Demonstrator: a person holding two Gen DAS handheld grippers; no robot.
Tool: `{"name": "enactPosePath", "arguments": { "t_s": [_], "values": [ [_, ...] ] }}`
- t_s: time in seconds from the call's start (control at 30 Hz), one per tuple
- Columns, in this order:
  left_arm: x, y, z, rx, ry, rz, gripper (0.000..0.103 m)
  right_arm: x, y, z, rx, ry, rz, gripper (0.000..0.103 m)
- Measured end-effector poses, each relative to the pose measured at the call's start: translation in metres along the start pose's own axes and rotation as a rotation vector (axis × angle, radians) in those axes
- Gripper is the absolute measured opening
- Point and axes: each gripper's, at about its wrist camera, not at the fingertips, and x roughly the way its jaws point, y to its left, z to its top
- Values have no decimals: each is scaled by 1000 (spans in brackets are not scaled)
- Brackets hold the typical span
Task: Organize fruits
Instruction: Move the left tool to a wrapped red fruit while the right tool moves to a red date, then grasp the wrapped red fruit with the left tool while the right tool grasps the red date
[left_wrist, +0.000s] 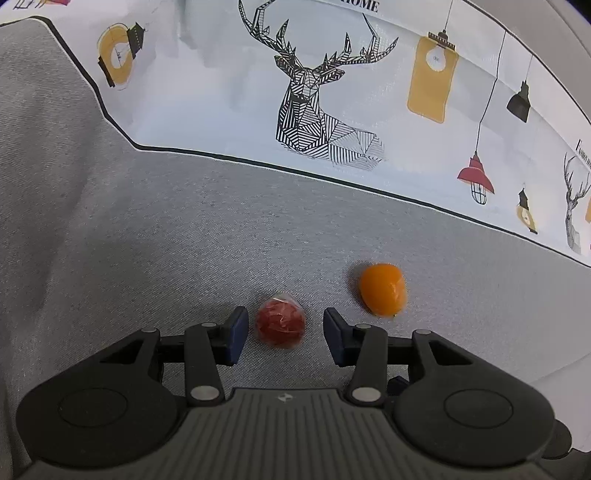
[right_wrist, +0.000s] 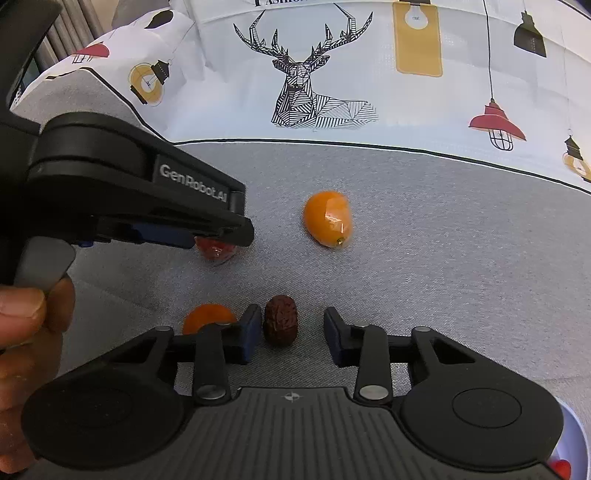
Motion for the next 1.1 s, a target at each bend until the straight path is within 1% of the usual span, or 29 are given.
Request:
{"name": "enactPosePath", "arguments": {
  "t_s": [0.07, 0.2, 0.5, 0.57, 0.6, 0.63, 0.77, 0.83, 1.0, 1.1],
  "values": [
    [1, -1, 0, 4, 3, 0, 49, -1, 1, 1, -4, -4, 2, 28],
    [3, -3, 1, 15, 4, 5, 49, -3, 4, 4, -16, -13, 4, 21],
    [7, -5, 4, 31, 7, 15, 48, -5, 5, 7, -23, -7, 6, 21],
    [7, -5, 4, 34, 3, 16, 44, -5, 6, 7, -28, -1, 9, 21],
    [7, -5, 4, 40, 2, 21, 36, -6, 7, 8, -29, -1, 14, 21],
    [7, -5, 4, 43, 2, 26, 34, -7, 7, 8, -30, -3, 16, 21],
    [3, -5, 5, 35, -11, 32, 33, -14, 4, 11, -17, -45, -5, 21],
    [1, -6, 6, 38, -20, 36, 33, -14, 0, 13, -4, -51, -18, 21],
    [7, -7, 3, 44, 18, 43, 34, -5, -4, 9, 8, -6, -46, 21],
    [9, -10, 1, 61, 21, 51, 34, -4, -3, 9, -2, -6, -49, 21]
  ]
}}
